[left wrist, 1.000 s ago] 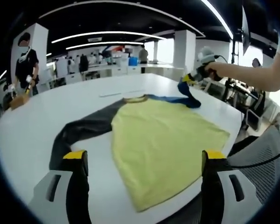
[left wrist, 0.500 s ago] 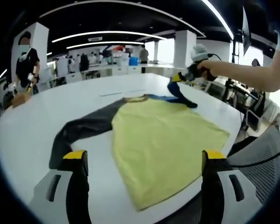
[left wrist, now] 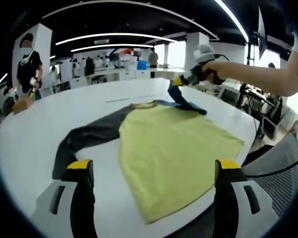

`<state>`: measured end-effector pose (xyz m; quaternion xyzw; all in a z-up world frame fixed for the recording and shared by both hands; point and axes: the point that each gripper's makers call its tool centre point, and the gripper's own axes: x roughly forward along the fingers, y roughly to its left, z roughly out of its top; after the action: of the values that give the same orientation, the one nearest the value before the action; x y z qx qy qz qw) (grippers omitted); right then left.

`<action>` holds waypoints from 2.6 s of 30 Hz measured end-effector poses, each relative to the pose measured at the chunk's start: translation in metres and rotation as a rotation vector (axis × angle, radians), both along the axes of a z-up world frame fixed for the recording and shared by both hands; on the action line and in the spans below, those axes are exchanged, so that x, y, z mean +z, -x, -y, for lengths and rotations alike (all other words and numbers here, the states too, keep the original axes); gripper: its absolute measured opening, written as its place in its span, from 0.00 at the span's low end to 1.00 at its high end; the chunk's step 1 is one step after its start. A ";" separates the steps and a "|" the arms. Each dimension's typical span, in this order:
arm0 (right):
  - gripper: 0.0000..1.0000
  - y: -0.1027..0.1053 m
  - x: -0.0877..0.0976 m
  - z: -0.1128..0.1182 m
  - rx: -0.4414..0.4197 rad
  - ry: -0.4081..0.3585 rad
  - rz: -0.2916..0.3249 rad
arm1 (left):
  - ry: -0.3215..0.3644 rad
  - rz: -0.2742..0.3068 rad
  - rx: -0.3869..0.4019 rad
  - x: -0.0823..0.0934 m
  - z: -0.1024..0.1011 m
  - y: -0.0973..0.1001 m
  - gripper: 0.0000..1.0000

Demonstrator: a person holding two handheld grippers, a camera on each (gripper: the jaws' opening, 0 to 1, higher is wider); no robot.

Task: Fold the garment on the visible template until the final outline fits inside the template.

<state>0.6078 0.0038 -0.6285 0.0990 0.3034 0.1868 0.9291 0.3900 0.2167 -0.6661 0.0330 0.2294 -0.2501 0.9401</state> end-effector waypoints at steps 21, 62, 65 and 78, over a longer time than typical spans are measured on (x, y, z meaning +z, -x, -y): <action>0.00 -0.004 0.008 -0.052 0.093 0.005 0.013 | 0.007 -0.002 0.013 -0.002 -0.005 0.004 0.98; 0.00 0.004 -0.017 -0.143 0.341 -0.019 0.019 | 0.000 -0.018 0.021 -0.007 -0.005 0.005 0.97; 0.00 0.005 -0.024 -0.145 0.335 -0.012 0.022 | 0.001 -0.017 0.024 -0.006 -0.006 0.005 0.97; 0.00 0.011 -0.057 -0.160 0.303 -0.023 0.004 | 0.005 -0.016 0.038 -0.004 -0.007 0.005 0.97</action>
<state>0.5968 0.1634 -0.6860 0.0621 0.3110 0.3286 0.8896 0.3849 0.2232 -0.6699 0.0243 0.2368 -0.2328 0.9429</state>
